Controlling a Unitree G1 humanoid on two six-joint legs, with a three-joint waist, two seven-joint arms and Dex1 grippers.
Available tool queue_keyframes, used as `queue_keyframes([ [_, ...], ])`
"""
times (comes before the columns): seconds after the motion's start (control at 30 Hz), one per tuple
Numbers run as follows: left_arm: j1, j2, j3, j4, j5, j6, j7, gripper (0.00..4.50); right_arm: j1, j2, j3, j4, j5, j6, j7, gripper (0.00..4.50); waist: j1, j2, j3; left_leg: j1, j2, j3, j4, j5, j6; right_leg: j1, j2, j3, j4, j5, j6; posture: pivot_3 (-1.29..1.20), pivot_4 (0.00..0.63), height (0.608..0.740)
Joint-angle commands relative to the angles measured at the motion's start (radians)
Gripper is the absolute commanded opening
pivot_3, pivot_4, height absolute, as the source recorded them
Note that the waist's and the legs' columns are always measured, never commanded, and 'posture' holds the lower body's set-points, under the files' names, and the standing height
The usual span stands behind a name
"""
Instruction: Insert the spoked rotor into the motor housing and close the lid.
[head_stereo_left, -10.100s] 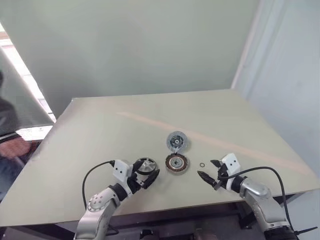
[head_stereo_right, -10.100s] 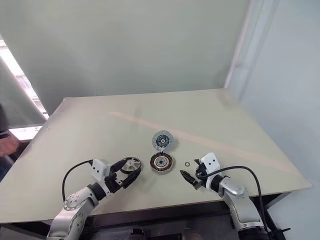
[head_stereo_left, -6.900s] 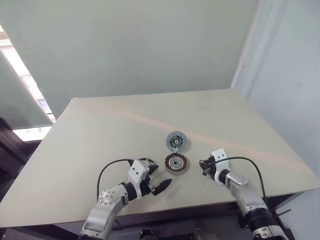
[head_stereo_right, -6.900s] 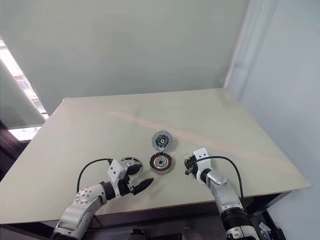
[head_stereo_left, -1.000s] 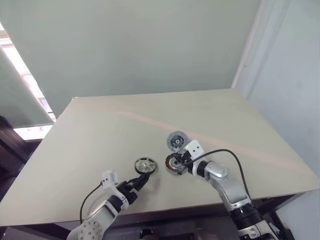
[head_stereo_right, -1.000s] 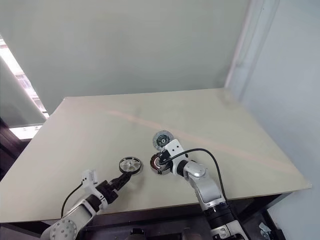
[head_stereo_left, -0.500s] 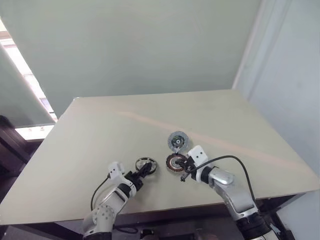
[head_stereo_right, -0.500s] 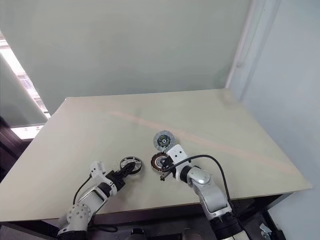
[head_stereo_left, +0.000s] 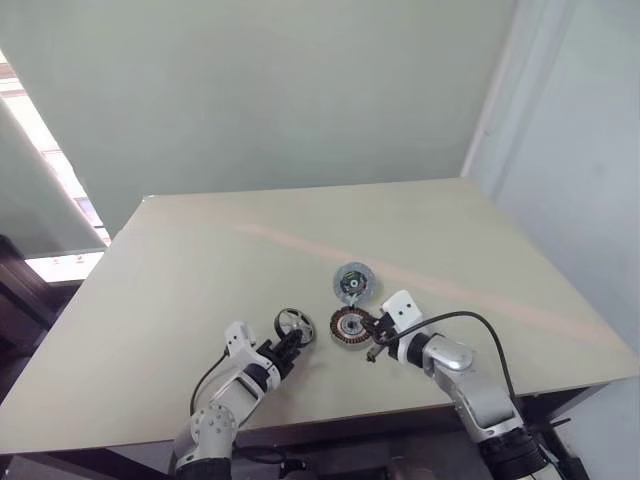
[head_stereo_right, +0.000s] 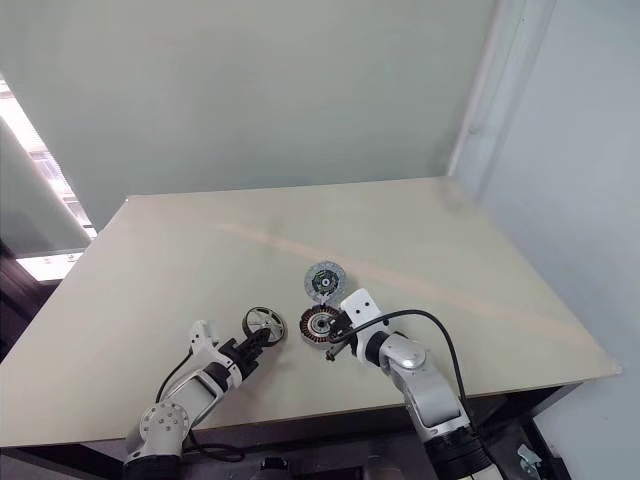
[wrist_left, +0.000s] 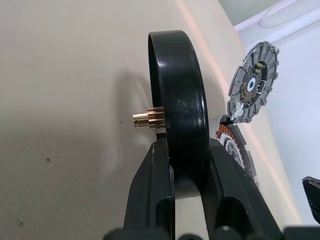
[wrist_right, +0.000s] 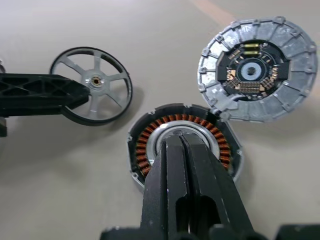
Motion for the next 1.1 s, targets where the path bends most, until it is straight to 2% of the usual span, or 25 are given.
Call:
queue_keyframes([
  [0.03, 0.015, -0.013, 0.055, -0.023, -0.099, 0.036, -0.023, 0.31, -0.017, 0.003, -0.010, -0.040, 0.013, -0.026, -0.004, 0.00, 0.000, 0.000, 0.000, 0.000, 0.000, 0.000, 0.000, 0.000, 0.000, 0.000, 0.000, 0.000, 0.000, 0.000, 0.000, 0.00, 0.000, 0.740],
  [0.23, 0.035, -0.033, 0.147, -0.080, -0.429, 0.208, -0.049, 0.31, -0.005, -0.018, -0.022, -0.045, 0.008, -0.049, -0.003, 0.00, 0.001, -0.002, 0.001, -0.004, 0.000, 0.000, -0.001, -0.001, 0.001, -0.004, 0.000, 0.000, -0.001, 0.000, 0.000, 0.00, 0.000, 0.740],
  [0.4, 0.039, -0.038, 0.140, -0.101, -0.536, 0.249, -0.033, 0.31, 0.021, -0.046, -0.041, -0.055, 0.004, -0.057, -0.016, 0.00, 0.003, -0.002, 0.002, -0.004, -0.001, 0.000, 0.000, -0.001, 0.001, -0.003, -0.001, 0.000, -0.001, 0.000, 0.000, 0.00, 0.000, 0.740],
  [0.63, 0.000, -0.074, 0.067, -0.081, -0.546, 0.257, -0.013, 0.31, 0.098, -0.097, -0.083, -0.115, 0.011, -0.030, -0.034, 0.00, 0.004, -0.003, 0.002, -0.004, -0.001, 0.000, 0.000, -0.001, 0.001, -0.002, -0.001, 0.000, -0.001, 0.000, 0.000, 0.00, 0.000, 0.740],
  [0.83, -0.073, -0.096, 0.003, 0.025, -0.451, 0.213, -0.044, 0.31, 0.156, -0.115, -0.099, -0.167, 0.016, -0.009, -0.043, 0.00, 0.003, -0.003, 0.002, -0.004, -0.001, 0.000, 0.000, -0.001, 0.001, -0.002, -0.001, 0.000, -0.001, 0.000, 0.000, 0.00, 0.000, 0.740],
  [1.1, -0.157, -0.109, -0.022, 0.175, -0.346, 0.164, -0.100, 0.31, 0.177, -0.111, -0.105, -0.215, 0.016, 0.015, -0.062, 0.00, 0.004, -0.003, 0.002, -0.004, -0.001, 0.000, 0.000, -0.001, 0.001, -0.002, 0.000, 0.000, -0.001, 0.000, 0.000, 0.00, 0.000, 0.740],
])
